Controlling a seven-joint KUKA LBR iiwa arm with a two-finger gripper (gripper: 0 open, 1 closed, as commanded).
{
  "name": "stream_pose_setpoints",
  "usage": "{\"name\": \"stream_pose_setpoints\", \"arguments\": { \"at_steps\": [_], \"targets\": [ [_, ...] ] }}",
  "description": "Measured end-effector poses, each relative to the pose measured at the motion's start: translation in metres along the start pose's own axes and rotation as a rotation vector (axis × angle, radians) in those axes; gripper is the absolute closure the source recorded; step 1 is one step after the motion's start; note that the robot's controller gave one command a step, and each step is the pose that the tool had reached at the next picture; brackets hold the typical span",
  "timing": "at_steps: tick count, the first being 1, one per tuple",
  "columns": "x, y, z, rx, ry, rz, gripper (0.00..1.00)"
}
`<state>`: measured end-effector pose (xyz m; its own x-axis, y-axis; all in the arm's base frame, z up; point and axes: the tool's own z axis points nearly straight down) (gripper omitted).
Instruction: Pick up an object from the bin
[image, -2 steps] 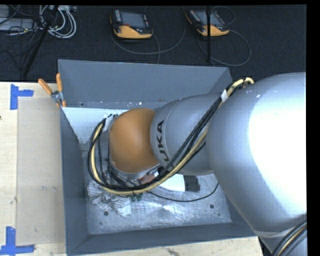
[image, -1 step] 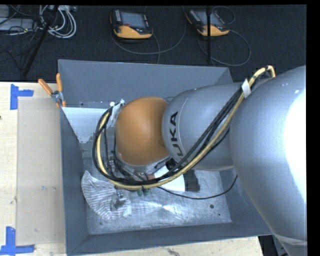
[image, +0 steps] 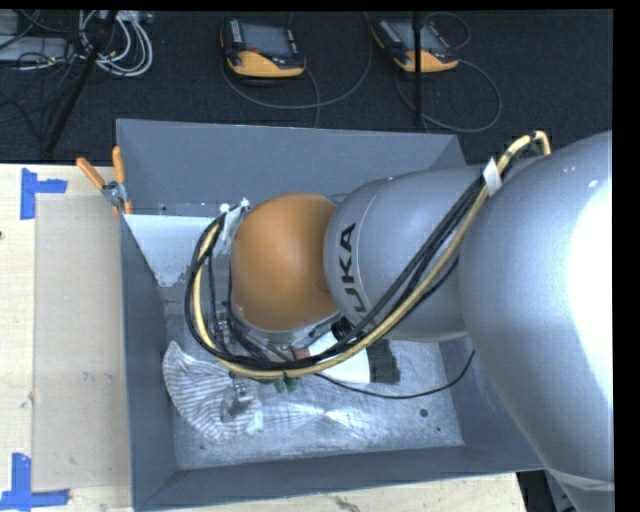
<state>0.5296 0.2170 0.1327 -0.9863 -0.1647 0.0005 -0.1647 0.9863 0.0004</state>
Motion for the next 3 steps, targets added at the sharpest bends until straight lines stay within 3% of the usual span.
{"name": "stream_pose_setpoints", "arguments": {
  "at_steps": [1, 2, 3],
  "targets": [
    [0.005, 0.003, 0.057, -0.004, -0.001, 0.189, 1.0],
    [0.005, 0.003, 0.057, -0.004, -0.001, 0.189, 1.0],
    [0.009, -0.002, 0.022, 0.002, 0.007, 0.188, 1.0]
  ]
}}
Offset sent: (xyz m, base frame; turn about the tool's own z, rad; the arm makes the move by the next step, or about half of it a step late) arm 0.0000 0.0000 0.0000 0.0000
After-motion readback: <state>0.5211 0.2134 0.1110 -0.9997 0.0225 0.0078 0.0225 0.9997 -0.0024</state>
